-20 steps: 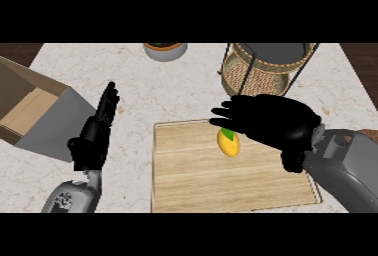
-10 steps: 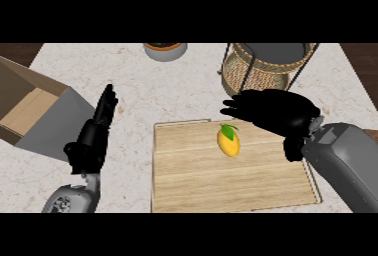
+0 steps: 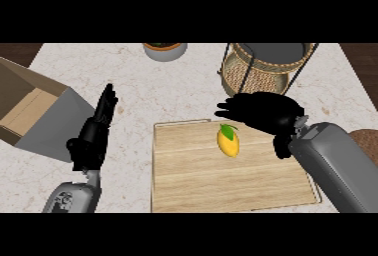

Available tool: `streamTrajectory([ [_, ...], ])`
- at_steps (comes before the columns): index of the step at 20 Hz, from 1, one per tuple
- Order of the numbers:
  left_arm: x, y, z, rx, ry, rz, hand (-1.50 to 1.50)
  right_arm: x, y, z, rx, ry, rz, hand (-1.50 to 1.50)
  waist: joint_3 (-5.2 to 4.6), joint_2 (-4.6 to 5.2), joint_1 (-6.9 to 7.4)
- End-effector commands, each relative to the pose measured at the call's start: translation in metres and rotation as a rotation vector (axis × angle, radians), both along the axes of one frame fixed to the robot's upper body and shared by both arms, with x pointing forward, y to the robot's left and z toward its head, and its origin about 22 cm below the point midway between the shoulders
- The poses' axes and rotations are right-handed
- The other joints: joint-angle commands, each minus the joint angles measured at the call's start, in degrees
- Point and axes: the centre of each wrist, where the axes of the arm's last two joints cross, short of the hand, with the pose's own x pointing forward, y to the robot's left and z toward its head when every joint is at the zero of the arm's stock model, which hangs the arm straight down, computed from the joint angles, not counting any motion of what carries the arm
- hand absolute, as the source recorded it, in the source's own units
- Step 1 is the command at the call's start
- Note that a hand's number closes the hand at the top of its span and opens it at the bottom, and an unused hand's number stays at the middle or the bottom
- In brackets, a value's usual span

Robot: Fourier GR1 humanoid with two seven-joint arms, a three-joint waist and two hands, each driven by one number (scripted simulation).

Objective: Pick the lemon from the tray and place it in the tiered basket

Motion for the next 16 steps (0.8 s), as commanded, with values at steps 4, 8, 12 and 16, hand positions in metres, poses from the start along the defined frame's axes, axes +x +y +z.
streamTrajectory([
  [4,-0.002,-0.015,-0.003,0.004,0.007,-0.011,0.00,-0.003,0.019,-0.012,-0.004,0.034,0.021,-1.50,-0.01,-0.04,-0.07],
  [8,0.005,-0.013,0.001,-0.014,0.008,0.000,0.00,0.002,0.020,-0.010,-0.015,0.051,0.005,-1.50,-0.01,-0.03,-0.08],
  [12,0.008,-0.004,0.005,-0.023,-0.005,-0.022,0.00,-0.001,0.056,-0.030,-0.024,0.071,0.008,-1.50,-0.01,-0.01,0.09],
  [16,0.004,-0.008,0.006,0.002,0.002,0.004,0.00,0.001,0.021,-0.038,-0.058,0.059,-0.004,-1.50,0.00,-0.03,-0.11],
])
